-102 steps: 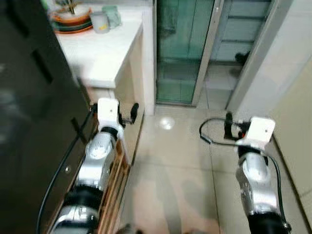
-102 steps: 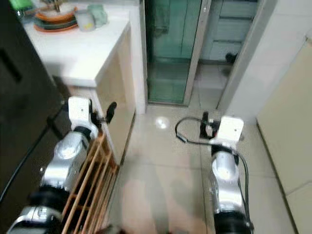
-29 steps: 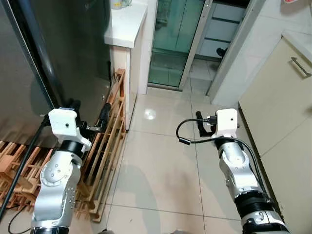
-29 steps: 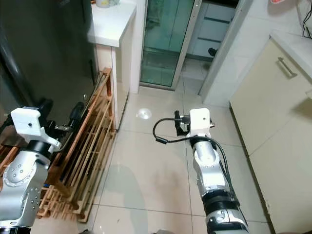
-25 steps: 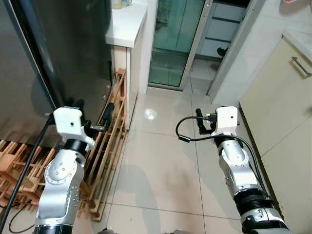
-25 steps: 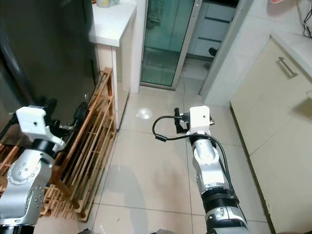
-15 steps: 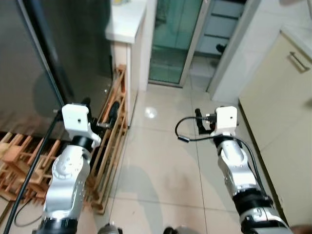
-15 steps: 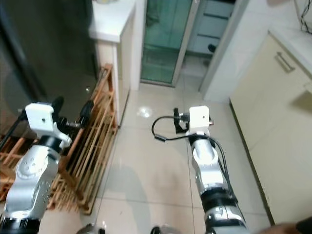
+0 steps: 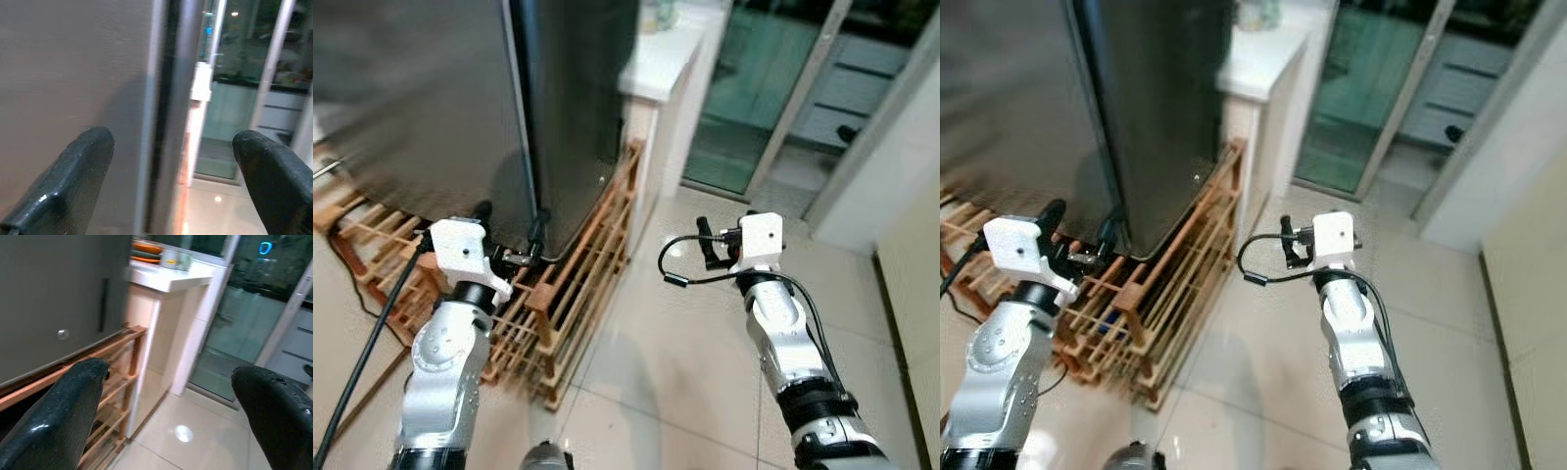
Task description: Restocking fridge
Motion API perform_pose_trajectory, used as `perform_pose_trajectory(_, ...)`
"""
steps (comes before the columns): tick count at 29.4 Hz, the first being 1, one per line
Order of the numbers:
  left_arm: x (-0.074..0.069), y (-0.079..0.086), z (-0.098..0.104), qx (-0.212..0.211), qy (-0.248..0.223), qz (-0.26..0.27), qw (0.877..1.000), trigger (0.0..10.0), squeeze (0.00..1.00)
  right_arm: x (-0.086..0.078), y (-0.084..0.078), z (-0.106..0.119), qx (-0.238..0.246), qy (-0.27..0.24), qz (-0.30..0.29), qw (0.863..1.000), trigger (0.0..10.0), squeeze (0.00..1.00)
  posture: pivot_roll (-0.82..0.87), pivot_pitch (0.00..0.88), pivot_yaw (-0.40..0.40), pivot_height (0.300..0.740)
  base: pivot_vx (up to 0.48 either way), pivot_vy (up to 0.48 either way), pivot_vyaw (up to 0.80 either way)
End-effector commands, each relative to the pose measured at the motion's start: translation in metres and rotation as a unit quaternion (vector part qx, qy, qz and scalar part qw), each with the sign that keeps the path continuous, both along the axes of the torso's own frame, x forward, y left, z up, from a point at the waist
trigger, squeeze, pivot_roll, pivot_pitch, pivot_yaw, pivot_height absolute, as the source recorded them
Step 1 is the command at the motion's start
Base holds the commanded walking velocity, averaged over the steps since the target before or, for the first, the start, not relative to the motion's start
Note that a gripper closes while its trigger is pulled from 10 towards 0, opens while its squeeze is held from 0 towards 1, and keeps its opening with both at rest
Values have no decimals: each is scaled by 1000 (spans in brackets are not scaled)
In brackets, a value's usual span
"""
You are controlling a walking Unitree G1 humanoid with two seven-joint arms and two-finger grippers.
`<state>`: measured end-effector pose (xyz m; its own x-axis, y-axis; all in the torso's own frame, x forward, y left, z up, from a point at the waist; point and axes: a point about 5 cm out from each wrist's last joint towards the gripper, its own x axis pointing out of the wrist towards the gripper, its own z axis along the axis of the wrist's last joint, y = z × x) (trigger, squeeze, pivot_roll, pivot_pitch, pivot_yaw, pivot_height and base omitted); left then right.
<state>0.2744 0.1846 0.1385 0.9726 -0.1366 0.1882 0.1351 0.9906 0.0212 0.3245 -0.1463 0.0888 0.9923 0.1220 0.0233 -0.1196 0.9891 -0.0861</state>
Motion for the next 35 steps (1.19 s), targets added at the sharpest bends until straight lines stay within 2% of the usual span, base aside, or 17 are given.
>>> perform_pose_trajectory(1,9,-6,0,6,4,10,1000,10000,0,3,1,4,3,-9,0,1000,10000,0,30,0,-77,740,0,0,550)
perform_pose_trajectory(4,17,-13,4,3,1,14,1000,10000,0,3,1,5,6,-12,-3,1000,10000,0,27,0,-75,740,0,0,529)
perform_pose_trajectory(9,43,-37,18,25,-17,12,999,10000,0,3,3,6,9,-17,-5,1000,10000,0,14,0,-63,740,0,0,0)
perform_pose_trajectory(12,50,-38,23,19,-20,16,999,10000,0,3,2,6,8,-18,-6,1000,10000,0,7,0,-60,740,0,0,0)
perform_pose_trajectory(15,57,-31,28,9,-21,33,999,10000,0,2,-1,7,4,-23,-10,1000,10000,0,-10,0,-52,740,0,0,0)
perform_pose_trajectory(18,59,-23,25,0,-14,36,999,10000,0,-1,-6,5,2,-21,-18,1000,10000,0,-21,0,-46,740,0,0,0)
perform_pose_trajectory(21,58,-23,23,3,-14,34,999,10000,0,-2,-8,3,2,-18,-21,1000,10000,0,-22,0,-45,740,0,0,0)
perform_pose_trajectory(24,58,-26,23,5,-15,28,999,10000,0,-4,-8,1,2,-16,-21,1000,10000,0,-23,0,-45,740,0,0,0)
perform_pose_trajectory(29,62,-37,28,-25,-16,3,1000,10000,0,-4,-7,1,2,-15,-22,1000,10000,0,-33,0,-38,740,0,0,0)
perform_pose_trajectory(35,61,-44,36,-18,-30,-28,999,10000,0,-6,-11,-2,4,-11,-29,999,10000,0,-37,0,-33,740,0,0,0)
